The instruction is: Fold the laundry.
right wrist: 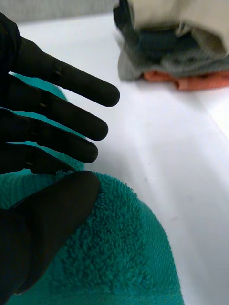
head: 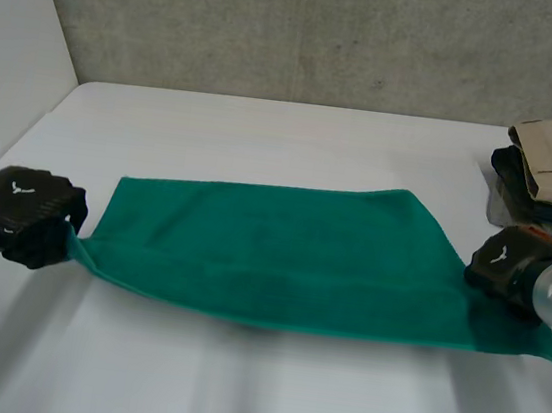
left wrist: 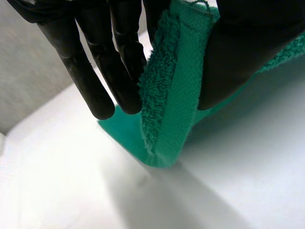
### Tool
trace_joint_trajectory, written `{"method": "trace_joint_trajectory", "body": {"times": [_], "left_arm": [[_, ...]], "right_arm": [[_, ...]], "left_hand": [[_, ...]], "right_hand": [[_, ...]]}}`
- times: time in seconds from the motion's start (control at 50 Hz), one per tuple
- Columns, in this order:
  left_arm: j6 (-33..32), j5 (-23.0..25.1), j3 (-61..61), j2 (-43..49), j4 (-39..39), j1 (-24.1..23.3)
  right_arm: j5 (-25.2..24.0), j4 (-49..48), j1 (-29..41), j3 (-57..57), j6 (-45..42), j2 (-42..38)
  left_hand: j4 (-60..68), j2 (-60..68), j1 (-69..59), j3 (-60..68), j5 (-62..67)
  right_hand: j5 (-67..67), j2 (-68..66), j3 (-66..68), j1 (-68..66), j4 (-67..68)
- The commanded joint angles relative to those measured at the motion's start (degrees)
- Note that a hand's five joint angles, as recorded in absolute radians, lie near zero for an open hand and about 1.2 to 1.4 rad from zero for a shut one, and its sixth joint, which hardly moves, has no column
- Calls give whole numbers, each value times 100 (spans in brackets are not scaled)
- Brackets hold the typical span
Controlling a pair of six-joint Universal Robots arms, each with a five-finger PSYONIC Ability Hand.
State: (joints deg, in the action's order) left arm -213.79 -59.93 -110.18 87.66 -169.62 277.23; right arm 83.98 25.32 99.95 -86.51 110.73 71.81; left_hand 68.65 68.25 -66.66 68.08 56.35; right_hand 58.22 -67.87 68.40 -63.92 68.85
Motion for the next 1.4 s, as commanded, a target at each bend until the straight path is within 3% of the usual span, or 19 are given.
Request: {"method": "trace_joint_trajectory", "body": {"times": [0.02, 0.14, 0.22, 0.24, 0.3, 0.32, 0.42, 0.6, 0.76, 0.86, 0.9, 1.0, 1.08, 1.2, 1.32, 1.4], "left_arm": [[-285, -676, 1135, 1953, -422, -554], [-146, -1179, 3095, 2967, -563, -1012], [609, -1117, 4494, 2889, -1027, -1136], [1055, -1152, 4914, 2758, -1386, -1153], [1804, -1371, 5295, 2520, -2055, -1153], [2267, -1590, 5427, 2398, -2536, -1171], [2931, -2075, 5489, 2274, -3218, -1145], [2720, -1900, 4542, 2335, -2435, -1118], [2449, -1733, 2487, 2519, -3083, -1144], [2193, -1540, 1729, 2757, -3744, -1215], [2132, -1496, 1570, 2783, -3894, -1224], [2131, -1434, 1280, 2670, -4061, -1189], [2175, -1434, 1192, 2468, -4009, -1136], [2281, -1373, 1078, 2177, -3885, -1074], [2430, -1241, 928, 1957, -3850, -1030], [2509, -1197, 867, 1896, -3868, -1030]], "right_arm": [[390, -334, 208, 896, 299, -1281], [777, -721, 551, 2584, 976, -2065], [821, -1396, 727, 3982, 1731, -2198], [821, -1885, 745, 4332, 2125, -2145], [778, -2854, 745, 4389, 2689, -1909], [664, -3588, 727, 4250, 3004, -1725], [242, -4931, 675, 3537, 3201, -1319], [-13, -4466, 648, 2922, 3183, -1477], [-646, -3422, 534, 2359, 3096, -2275], [-638, -2885, 420, 2358, 3113, -2830], [-611, -2648, 367, 2402, 3157, -2935], [-497, -2058, 139, 2508, 3813, -2788], [-576, -2014, -89, 2359, 4368, -2428], [-997, -1838, -362, 1920, 4248, -1935], [-2032, -1697, -652, 946, 3063, -1469], [-2377, -1881, -732, 436, 2735, -1442]], "left_hand": [[1135, 1175, -1334, 1192, 1365], [1135, 1175, -1334, 1192, 1365], [1135, 1175, -1334, 1192, 1365], [1135, 1175, -1334, 1192, 1365], [1135, 1175, -1334, 1192, 1365], [1135, 1175, -1334, 1192, 1365], [1135, 1175, -1334, 1192, 1365], [1135, 1175, -1334, 1192, 1365], [1135, 1175, -1334, 1192, 1365], [1135, 1175, -1334, 1192, 1365], [1135, 1175, -1334, 1192, 1365], [1135, 1175, -1334, 1192, 1365], [1135, 1175, -1334, 1192, 1365], [1135, 1175, -1334, 1192, 1365], [1135, 1175, -1334, 1192, 1365], [1135, 1175, -1334, 1192, 1365]], "right_hand": [[1178, -1213, 1160, -1608, 1115], [1178, -1213, 1160, -1608, 1115], [1178, -1213, 1160, -1608, 1115], [1178, -1213, 1160, -1608, 1115], [1178, -1213, 1160, -1608, 1115], [1178, -1213, 1160, -1608, 1115], [1178, -1213, 1160, -1608, 1115], [1178, -1213, 1160, -1608, 1115], [1178, -1213, 1160, -1608, 1115], [1178, -1213, 1160, -1608, 1115], [524, -558, 506, -954, 461], [-4266, 4231, -4284, 3836, -4329], [-5196, 5162, -5214, 4766, -5259], [-5066, 5032, -5084, 4637, -5129], [-4109, 4074, -4127, 3679, -4172], [-3772, 3737, -3790, 3342, -3835]]}}
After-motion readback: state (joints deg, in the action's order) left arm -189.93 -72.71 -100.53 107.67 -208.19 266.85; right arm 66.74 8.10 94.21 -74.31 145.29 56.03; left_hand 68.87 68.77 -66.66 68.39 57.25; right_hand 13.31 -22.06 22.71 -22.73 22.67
